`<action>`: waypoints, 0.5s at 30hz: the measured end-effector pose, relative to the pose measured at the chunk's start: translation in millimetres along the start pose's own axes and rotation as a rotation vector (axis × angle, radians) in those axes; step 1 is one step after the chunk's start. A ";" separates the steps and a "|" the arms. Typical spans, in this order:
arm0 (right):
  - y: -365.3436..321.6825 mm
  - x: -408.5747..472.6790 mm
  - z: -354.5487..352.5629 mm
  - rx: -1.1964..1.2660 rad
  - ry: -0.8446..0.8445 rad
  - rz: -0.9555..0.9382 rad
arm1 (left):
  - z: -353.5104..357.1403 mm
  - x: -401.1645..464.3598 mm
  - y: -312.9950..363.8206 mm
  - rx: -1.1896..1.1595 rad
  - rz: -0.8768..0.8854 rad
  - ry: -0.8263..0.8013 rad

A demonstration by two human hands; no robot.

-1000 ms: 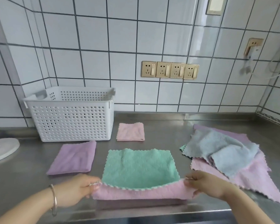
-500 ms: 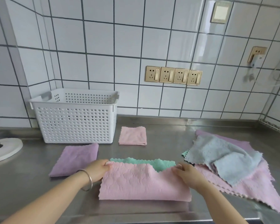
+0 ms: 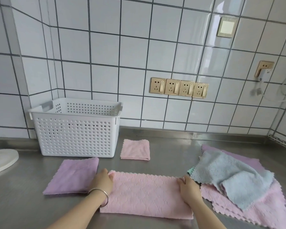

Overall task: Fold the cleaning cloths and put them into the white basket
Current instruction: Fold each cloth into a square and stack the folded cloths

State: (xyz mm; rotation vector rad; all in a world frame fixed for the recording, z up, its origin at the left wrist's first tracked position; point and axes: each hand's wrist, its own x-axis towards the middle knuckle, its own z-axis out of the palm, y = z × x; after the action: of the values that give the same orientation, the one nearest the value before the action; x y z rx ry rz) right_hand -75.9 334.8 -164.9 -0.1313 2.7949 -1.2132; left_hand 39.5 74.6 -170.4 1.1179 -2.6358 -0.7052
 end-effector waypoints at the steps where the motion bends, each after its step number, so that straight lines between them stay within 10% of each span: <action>1: -0.4 0.7 0.9 -0.001 0.010 0.006 | 0.9 0.4 0.6 0.017 0.011 0.011; 15: -7.8 4.3 6.5 -0.105 0.045 0.090 | 6.2 11.5 4.3 0.062 -0.018 -0.008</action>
State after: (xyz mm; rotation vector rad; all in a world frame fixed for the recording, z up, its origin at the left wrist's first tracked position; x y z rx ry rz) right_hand -79.0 324.3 -163.9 0.0144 2.8695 -1.0630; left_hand 26.6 71.1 -173.8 1.1585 -2.6747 -0.6373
